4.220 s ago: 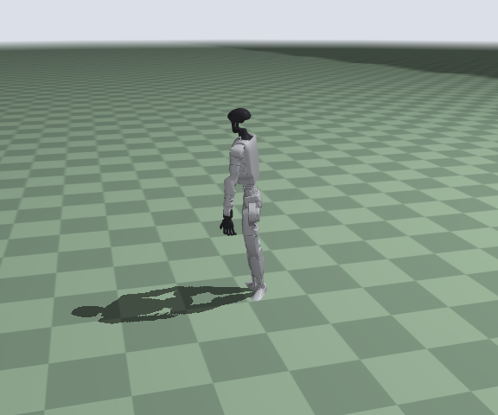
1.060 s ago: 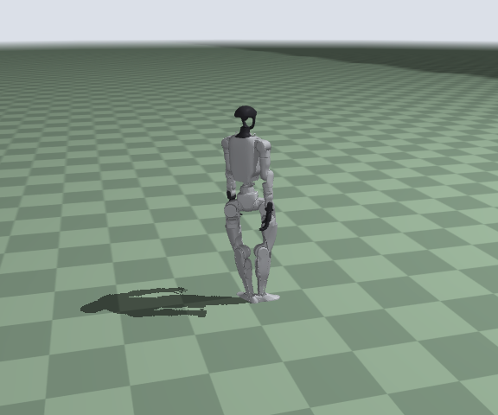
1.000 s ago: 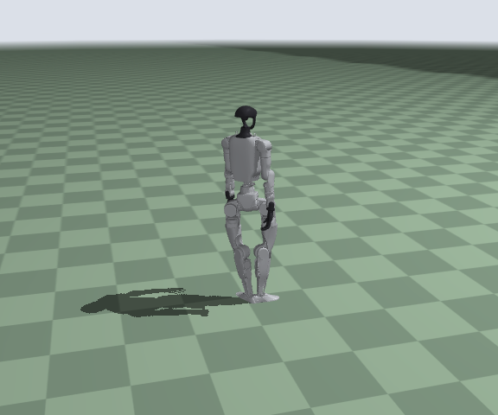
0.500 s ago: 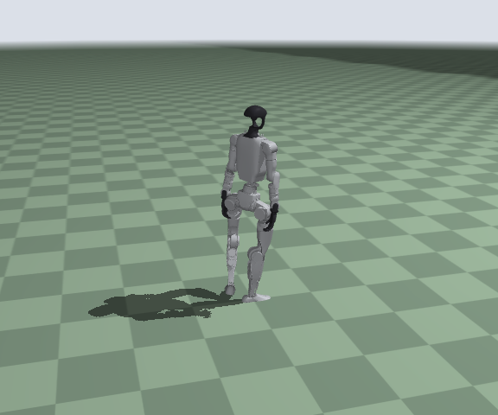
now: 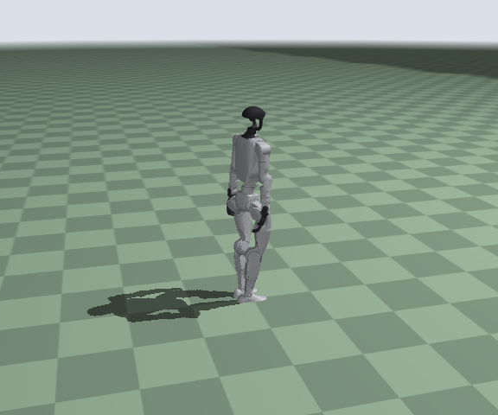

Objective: In place motions

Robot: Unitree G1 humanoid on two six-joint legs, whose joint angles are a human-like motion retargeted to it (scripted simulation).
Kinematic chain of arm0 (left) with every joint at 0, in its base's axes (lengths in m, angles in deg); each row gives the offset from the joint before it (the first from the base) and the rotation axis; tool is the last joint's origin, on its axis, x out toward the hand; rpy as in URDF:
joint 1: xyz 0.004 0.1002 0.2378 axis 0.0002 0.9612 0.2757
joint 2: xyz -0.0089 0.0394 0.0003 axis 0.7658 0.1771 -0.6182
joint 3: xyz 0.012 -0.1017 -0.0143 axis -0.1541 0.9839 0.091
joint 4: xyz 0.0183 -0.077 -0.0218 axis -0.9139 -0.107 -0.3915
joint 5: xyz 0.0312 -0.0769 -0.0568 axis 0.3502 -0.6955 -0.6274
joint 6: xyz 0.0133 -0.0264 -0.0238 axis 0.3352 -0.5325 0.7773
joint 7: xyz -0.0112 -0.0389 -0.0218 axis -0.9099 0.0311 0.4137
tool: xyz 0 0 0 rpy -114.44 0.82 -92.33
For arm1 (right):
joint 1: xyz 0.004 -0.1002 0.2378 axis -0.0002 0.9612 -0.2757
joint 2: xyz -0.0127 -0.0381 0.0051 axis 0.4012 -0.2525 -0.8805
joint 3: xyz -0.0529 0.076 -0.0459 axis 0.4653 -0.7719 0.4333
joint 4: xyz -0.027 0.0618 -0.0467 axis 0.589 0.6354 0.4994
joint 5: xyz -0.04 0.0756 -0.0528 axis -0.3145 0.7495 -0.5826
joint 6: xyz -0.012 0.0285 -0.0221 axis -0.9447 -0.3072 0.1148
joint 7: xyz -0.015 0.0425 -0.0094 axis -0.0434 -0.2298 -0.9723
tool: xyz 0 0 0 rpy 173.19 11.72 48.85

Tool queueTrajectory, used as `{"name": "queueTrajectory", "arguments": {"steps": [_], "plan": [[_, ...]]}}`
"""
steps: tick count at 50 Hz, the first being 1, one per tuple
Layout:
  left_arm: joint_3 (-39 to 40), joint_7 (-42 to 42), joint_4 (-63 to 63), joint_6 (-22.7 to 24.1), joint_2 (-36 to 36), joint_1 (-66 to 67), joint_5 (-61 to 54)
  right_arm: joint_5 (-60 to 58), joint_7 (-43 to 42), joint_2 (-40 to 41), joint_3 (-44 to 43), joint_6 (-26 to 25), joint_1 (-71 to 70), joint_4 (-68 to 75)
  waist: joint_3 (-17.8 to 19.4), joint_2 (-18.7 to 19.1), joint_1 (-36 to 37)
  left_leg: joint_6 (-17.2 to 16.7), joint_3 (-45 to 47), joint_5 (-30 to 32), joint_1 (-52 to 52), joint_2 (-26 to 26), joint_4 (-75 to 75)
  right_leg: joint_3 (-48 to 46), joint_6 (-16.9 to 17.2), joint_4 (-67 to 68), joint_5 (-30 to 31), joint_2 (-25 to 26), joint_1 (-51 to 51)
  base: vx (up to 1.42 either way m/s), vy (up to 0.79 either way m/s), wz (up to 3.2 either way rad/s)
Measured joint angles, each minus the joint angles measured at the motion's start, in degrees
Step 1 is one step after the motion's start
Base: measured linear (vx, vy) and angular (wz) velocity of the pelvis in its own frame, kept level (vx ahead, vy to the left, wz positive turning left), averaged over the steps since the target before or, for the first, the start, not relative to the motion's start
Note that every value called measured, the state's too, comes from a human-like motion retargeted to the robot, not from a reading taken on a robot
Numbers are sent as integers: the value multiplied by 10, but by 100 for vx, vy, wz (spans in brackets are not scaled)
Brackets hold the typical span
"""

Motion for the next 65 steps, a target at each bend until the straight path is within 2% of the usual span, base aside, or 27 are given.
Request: {"name": "queueTrajectory", "arguments": {"steps": [7, 11, 15, 18, 20, 23, 26, 30, 32, 35, 40, 45, 50, 53, 55, 56, 57, 58, 60, 61, 62, 63, 65], "plan": [[10, 3, 11, -1, -12, 27, 0, 15, 4, -8, 1, 13, -6, -21, 6, -10, 36, 7, -2, 6, -21, -14, 22, -13, -1, 5, -10, -18, -2, -6, 8, 23], [11, 5, 24, -5, -25, 40, 6, 22, 4, -18, -7, 15, -6, -27, 8, -18, 62, 12, 9, -22, -37, -24, 33, -42, 0, 16, -26, -39, -7, -10, 13, 96], [24, 10, 37, -8, -37, 46, -2, 24, -4, -26, -15, 9, -4, -26, 11, -18, 66, 26, 97, -81, -30, 0, 25, -109, 9, 34, -49, -60, -1, -13, 12, 185], [36, 10, 41, -7, -38, 47, -14, 18, -10, -29, -23, 6, 3, -25, 1, -12, 57, 28, 228, -122, -25, 39, 20, -193, 23, 40, -65, -74, 11, -11, 4, 227], [41, 8, 41, -10, -33, 47, -15, 14, -15, -29, -31, 5, 13, -26, -4, -15, 82, 37, 316, -132, -26, 48, 7, -221, 30, 36, -69, -76, 19, -8, -4, 201], [29, 0, 44, -13, -18, 27, -14, 13, -18, -28, -62, 4, 27, -27, -17, 1, 28, 1, 321, -149, -23, 70, 12, -377, 52, 15, -74, -66, 51, -10, -5, 387], [21, -6, 37, -12, -12, 15, -21, 16, -20, -27, -77, 1, 36, -19, -25, 9, 32, -15, 339, -133, -27, 77, 0, -459, 66, 0, -73, -49, 70, -7, -7, 249], [16, -13, 23, -8, -11, 8, -35, 6, -21, -28, -78, -10, 33, -6, -25, 24, 44, -33, 353, -21, -20, 88, -41, -512, 79, 2, -76, -27, 89, -3, -3, 146], [21, -17, 20, -6, -15, 12, -38, -4, -20, -29, -69, -12, 27, -5, -28, 30, 49, -33, 344, 9, -19, 89, -57, -521, 83, 8, -78, -23, 94, 2, -3, 61], [36, -20, 29, -5, -21, 20, -39, -19, -20, -26, -57, -13, 19, -10, -36, 32, 62, -31, 330, 0, -22, 83, -62, -519, 84, 13, -79, -25, 95, 2, -1, 6], [45, -28, 54, -8, -29, 25, -45, -7, -4, -16, -52, 12, 7, -32, -40, 10, 82, -30, 311, -17, -18, 62, -58, -526, 90, 7, -71, -40, 101, 0, -5, -4], [55, -27, 64, -8, -35, 31, -44, -12, 22, -12, -44, 32, 3, -58, -44, 0, 98, -27, 327, -33, -3, 52, -64, -519, 93, 7, -62, -48, 108, 4, -7, -30], [45, -23, 59, -9, -31, 23, -38, -8, 14, -19, -54, 42, 10, -65, -47, 8, 99, -18, 317, -44, 5, 52, -63, -511, 91, 23, -34, -51, 122, 6, -8, 8], [31, -21, 51, -11, -27, 8, -36, 2, 9, -27, -71, 39, 17, -57, -45, 31, 95, -16, 292, -46, 10, 65, -67, -510, 78, 50, 8, -48, 134, 3, -7, 48], [20, -21, 48, -10, -24, -6, -38, 9, 3, -33, -82, 36, 23, -51, -46, 59, 89, -17, 267, -46, 7, 86, -68, -501, 57, 84, 48, -45, 136, 1, -7, 75], [15, -20, 48, -11, -21, -15, -39, 12, -1, -37, -87, 34, 26, -47, -46, 78, 80, -18, 253, -47, 2, 104, -65, -483, 36, 116, 62, -49, 129, 1, -8, 65], [11, -18, 50, -12, -19, -25, -39, 16, -6, -40, -90, 32, 29, -43, -49, 92, 82, -20, 250, -49, -2, 120, -61, -444, 17, 152, 69, -59, 115, -2, -9, -14], [9, -15, 52, -13, -15, -36, -39, 19, -11, -42, -91, 29, 30, -39, -54, 97, 102, -22, 269, -54, -8, 133, -55, -361, 3, 195, 64, -81, 86, -6, -11, -140], [3, -11, 56, -15, -5, -60, -39, 28, -24, -44, -96, 25, 30, -28, -70, 61, 173, -23, 346, -63, -14, 124, -55, -90, 34, 324, 5, -142, -53, -11, -16, -230], [-3, -10, 54, -16, 1, -68, -39, 37, -30, -41, -99, 23, 31, -24, -69, 51, 178, -22, 352, -62, -15, 118, -58, -7, 48, 336, -16, -129, -84, -12, -21, -27], [-10, -10, 52, -16, 6, -76, -40, 47, -35, -38, -102, 22, 32, -21, -65, 56, 152, -20, 324, -56, -20, 117, -58, 33, 53, 345, -33, -111, -109, -8, -22, 354], [-22, -11, 50, -16, 11, -83, -42, 57, -36, -33, -108, 21, 35, -17, -54, 89, 66, -16, 227, -43, -33, 122, -55, -13, 41, 351, -44, -83, -120, -7, -22, 496], [-34, -11, 41, -15, 21, -93, -43, 68, -30, -27, -106, 20, 40, -15, -38, 105, 2, -15, 160, -33, -38, 125, -54, 14, 39, 320, -59, -43, -138, -8, -20, 341]]}}
